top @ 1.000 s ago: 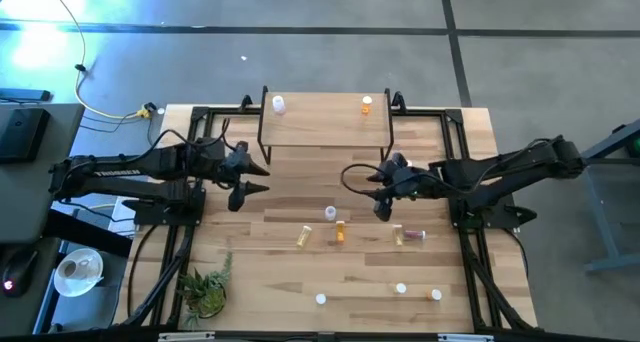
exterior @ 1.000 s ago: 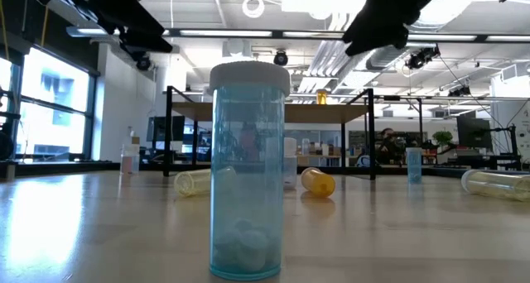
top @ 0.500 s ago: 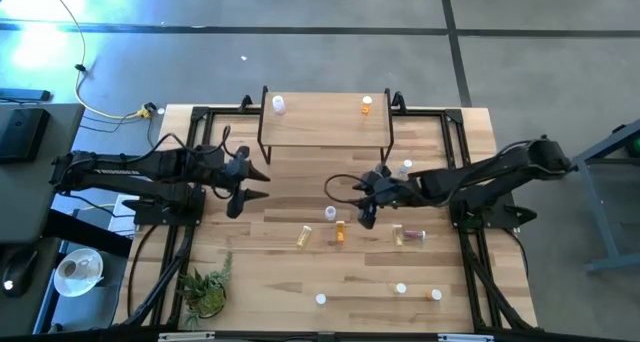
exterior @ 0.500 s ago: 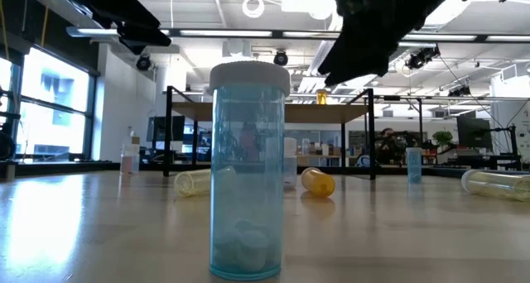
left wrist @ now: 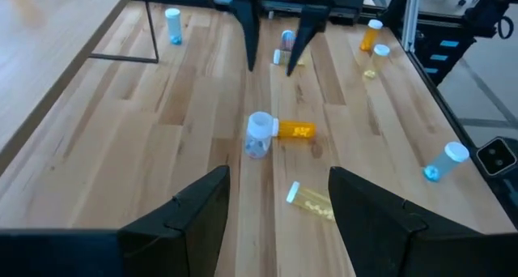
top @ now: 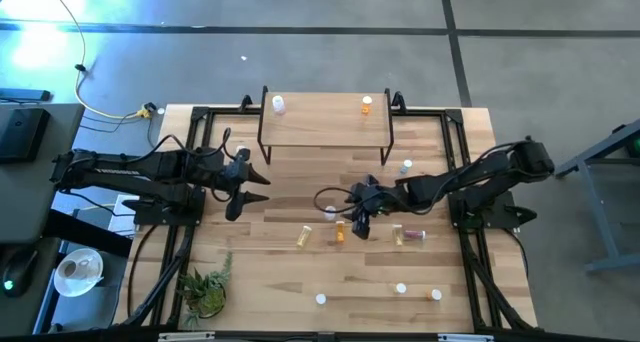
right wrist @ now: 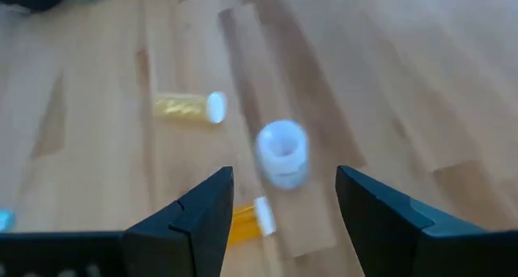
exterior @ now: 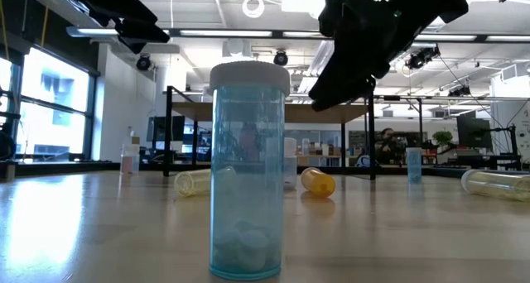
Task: Pick and place medicine bottles onto shelf by color
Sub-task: Put the bottom left blue pill bottle on the shelf
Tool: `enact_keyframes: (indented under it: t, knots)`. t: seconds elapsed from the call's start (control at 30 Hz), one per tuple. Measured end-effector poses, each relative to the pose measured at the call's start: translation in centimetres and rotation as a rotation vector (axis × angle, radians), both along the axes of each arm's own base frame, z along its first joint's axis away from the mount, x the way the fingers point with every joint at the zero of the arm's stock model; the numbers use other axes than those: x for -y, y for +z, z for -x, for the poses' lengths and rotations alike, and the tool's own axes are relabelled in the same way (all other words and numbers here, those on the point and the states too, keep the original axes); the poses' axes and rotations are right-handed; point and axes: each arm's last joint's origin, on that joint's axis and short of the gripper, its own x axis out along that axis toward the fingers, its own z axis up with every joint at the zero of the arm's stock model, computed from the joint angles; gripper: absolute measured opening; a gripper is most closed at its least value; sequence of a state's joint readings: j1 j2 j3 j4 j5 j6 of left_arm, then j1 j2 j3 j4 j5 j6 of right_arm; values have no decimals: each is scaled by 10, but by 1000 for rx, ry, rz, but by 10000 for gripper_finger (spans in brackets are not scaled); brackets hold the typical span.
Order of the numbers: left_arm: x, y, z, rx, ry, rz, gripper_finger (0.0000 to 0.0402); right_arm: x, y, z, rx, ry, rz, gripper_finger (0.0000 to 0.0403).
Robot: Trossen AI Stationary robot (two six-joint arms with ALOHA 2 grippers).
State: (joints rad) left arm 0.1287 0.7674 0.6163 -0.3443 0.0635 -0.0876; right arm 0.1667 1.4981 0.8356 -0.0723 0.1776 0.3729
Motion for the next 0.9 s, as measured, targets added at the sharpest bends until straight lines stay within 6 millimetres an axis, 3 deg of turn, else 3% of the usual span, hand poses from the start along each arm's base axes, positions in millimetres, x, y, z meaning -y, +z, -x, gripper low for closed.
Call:
enact_keyframes:
  t: [0.2,0.47,0.9]
  knots:
    - [0,-3,-3,-17,7,14,202,-2,-6,-1,-26,-46,-118,209]
    - [-1,-10,-11,-68,7,21,202,-16,-5,0,-18,9,-111,209]
    - [-2,-11,-16,-50,40,79,202,-57,11,-2,175,371,-119,209]
